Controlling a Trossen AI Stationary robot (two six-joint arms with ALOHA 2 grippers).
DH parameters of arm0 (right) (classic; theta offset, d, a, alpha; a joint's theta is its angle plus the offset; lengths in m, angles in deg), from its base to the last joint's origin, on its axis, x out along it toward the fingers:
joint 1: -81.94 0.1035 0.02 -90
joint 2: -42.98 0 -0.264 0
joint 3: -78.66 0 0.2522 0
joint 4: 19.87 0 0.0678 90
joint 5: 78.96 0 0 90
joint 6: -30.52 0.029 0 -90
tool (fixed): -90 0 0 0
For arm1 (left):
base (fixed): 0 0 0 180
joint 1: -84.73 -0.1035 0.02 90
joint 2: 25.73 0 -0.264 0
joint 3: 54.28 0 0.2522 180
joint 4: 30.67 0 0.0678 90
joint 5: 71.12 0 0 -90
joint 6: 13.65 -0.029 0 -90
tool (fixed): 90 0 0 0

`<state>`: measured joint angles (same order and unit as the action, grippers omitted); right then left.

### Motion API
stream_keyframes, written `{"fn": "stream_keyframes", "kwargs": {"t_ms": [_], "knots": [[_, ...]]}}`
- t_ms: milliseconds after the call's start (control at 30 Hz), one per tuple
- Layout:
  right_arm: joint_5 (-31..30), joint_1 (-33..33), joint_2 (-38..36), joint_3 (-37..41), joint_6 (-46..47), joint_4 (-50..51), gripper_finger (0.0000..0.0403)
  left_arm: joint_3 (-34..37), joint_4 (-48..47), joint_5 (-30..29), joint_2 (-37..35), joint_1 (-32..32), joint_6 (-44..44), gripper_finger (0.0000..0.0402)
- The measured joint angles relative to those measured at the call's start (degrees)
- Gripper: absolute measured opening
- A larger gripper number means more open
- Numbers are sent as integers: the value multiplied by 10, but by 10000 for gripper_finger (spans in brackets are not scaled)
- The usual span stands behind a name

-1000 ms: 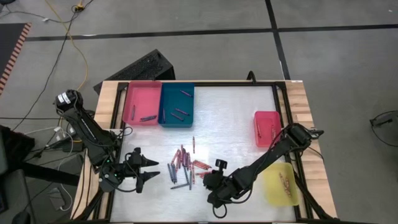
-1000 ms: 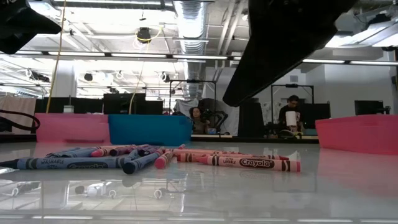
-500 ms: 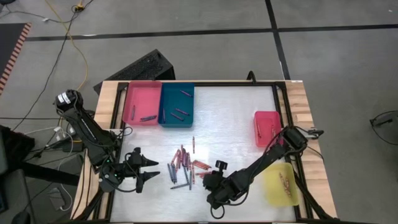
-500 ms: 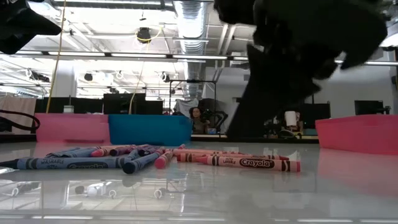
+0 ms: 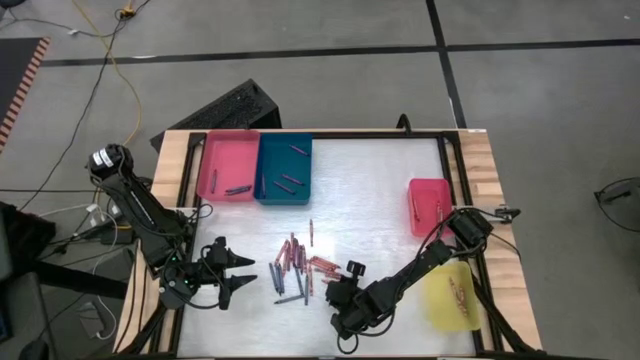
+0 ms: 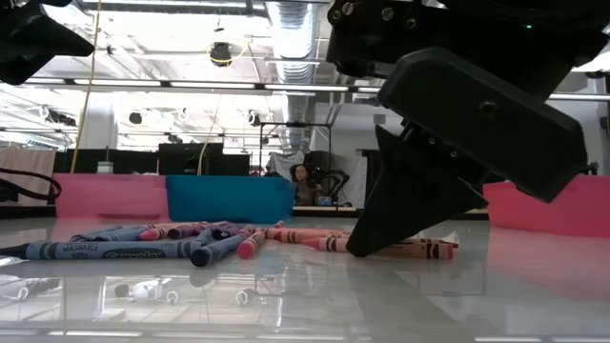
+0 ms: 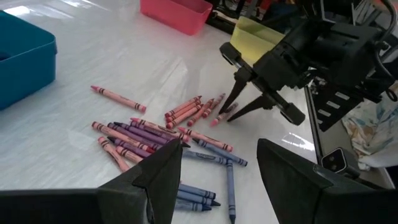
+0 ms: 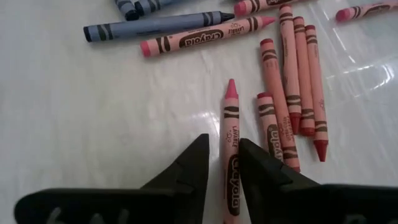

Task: Sort crayons
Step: Put the pink crayon into the yellow bin

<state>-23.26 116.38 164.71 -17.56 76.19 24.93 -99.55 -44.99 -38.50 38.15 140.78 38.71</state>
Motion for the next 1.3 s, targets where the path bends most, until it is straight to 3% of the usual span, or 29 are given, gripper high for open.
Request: {"fn": "stream_keyframes", "kwargs": {"t_ms": [433,733,1100,1300], "knots": [[9,-1,1,1,25,5,11,0,0,0,0,0,4,199],[12,-1,2,-17,22,18,8,0,0,0,0,0,4,199],[36,-1,7,-161,-32,187,8,0,0,0,0,0,4,199],[78,2,7,-264,-57,286,8,0,0,0,0,0,4,199]]}}
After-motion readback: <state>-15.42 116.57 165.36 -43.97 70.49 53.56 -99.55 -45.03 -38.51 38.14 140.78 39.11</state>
